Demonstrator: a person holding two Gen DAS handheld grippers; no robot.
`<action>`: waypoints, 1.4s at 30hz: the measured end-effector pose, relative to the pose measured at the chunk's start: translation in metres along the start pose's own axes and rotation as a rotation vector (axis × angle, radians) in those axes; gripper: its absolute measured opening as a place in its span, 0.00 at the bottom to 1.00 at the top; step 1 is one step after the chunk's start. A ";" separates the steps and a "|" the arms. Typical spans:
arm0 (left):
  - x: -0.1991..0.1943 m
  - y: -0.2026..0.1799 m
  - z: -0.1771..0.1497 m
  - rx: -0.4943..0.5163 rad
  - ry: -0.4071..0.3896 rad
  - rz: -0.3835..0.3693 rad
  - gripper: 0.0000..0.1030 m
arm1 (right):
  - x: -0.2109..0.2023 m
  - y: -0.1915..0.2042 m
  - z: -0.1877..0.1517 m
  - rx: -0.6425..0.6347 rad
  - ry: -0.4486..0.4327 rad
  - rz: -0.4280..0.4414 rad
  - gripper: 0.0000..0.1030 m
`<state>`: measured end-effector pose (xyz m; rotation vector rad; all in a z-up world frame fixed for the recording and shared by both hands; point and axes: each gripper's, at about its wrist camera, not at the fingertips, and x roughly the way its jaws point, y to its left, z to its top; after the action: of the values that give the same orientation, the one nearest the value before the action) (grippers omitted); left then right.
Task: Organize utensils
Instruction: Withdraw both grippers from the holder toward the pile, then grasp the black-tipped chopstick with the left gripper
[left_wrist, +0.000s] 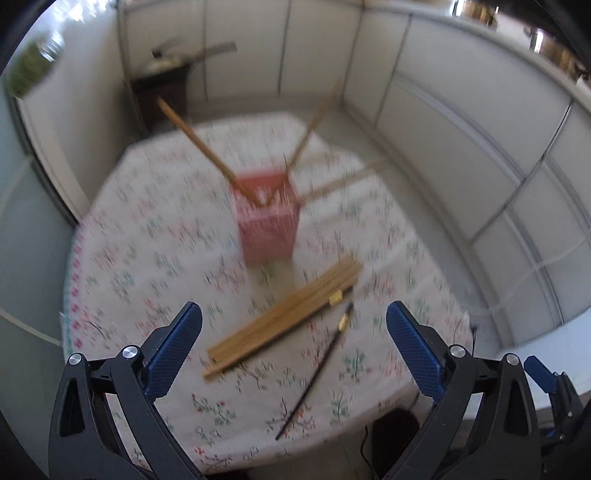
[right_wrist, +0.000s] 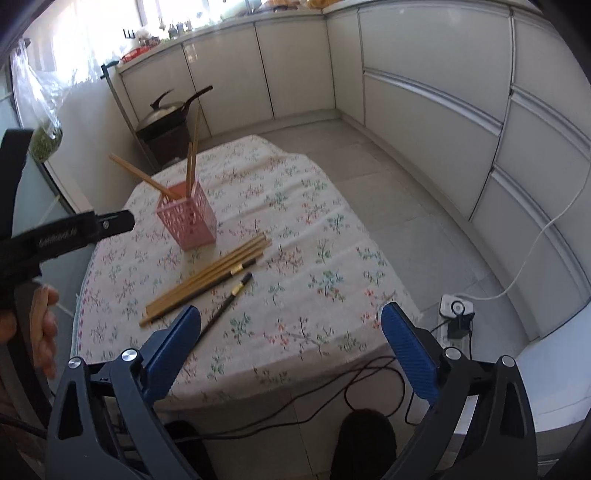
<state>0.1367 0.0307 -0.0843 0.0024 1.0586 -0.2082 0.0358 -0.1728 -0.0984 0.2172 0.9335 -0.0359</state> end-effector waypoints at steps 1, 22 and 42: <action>0.015 -0.001 -0.001 0.001 0.061 -0.011 0.93 | 0.008 -0.007 -0.009 0.014 0.046 0.001 0.93; 0.143 -0.075 -0.012 0.229 0.311 -0.057 0.59 | 0.047 -0.059 -0.023 0.289 0.313 0.149 0.93; 0.158 -0.079 -0.020 0.294 0.284 -0.009 0.11 | 0.050 -0.051 -0.021 0.256 0.297 0.103 0.93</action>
<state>0.1809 -0.0712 -0.2227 0.2998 1.3026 -0.3782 0.0430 -0.2148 -0.1591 0.5180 1.2125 -0.0286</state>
